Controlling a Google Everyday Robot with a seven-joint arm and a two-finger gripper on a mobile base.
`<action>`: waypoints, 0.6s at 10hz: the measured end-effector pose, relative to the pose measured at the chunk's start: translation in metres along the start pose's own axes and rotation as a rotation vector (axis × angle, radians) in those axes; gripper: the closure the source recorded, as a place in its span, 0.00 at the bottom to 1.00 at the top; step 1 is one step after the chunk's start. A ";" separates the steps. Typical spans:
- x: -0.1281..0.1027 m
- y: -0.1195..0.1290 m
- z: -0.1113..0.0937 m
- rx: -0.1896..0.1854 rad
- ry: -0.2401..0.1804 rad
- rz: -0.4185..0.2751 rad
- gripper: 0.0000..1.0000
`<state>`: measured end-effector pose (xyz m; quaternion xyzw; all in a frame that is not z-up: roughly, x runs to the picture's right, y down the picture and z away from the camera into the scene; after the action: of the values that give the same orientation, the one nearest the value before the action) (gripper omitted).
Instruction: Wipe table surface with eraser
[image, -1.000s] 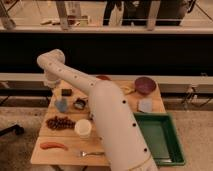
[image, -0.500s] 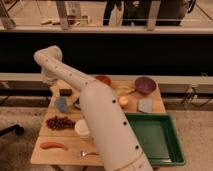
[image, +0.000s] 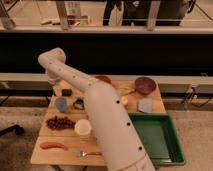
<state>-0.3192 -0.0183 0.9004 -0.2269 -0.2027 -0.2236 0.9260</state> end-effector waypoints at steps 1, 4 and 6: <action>0.002 -0.003 0.003 0.015 0.006 0.022 0.20; 0.008 -0.011 0.008 0.052 0.019 0.066 0.20; 0.014 -0.015 0.011 0.068 0.029 0.084 0.20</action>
<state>-0.3187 -0.0295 0.9209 -0.2004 -0.1869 -0.1806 0.9446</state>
